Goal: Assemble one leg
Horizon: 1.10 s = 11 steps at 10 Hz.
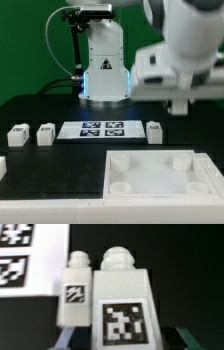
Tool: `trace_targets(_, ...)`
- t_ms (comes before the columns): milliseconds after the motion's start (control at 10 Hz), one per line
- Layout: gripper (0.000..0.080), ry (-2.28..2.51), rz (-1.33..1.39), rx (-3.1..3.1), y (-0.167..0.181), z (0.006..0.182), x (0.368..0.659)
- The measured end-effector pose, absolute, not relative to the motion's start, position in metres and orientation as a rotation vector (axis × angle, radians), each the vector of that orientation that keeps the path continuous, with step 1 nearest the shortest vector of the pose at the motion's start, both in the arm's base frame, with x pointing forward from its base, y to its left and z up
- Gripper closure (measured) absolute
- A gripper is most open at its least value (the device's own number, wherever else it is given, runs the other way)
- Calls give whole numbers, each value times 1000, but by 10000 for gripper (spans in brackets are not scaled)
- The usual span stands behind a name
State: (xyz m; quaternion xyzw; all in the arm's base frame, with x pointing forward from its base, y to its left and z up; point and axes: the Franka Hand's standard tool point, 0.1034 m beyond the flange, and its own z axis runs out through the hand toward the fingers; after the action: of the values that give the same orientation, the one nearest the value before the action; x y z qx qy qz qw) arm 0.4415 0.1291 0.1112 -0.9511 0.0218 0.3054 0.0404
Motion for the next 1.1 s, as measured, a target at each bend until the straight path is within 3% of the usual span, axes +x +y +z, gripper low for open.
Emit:
trace_targets(100, 509, 28, 666, -2967, 128, 117, 474)
trace_targets(200, 509, 9, 639, -2976, 127, 101, 477)
trace_targets(400, 509, -29, 334, -3029, 128, 134, 540)
trace_targets(900, 509, -57, -392, -3001, 128, 134, 550)
trace_targets(1100, 509, -85, -639, -2961, 115, 162, 585)
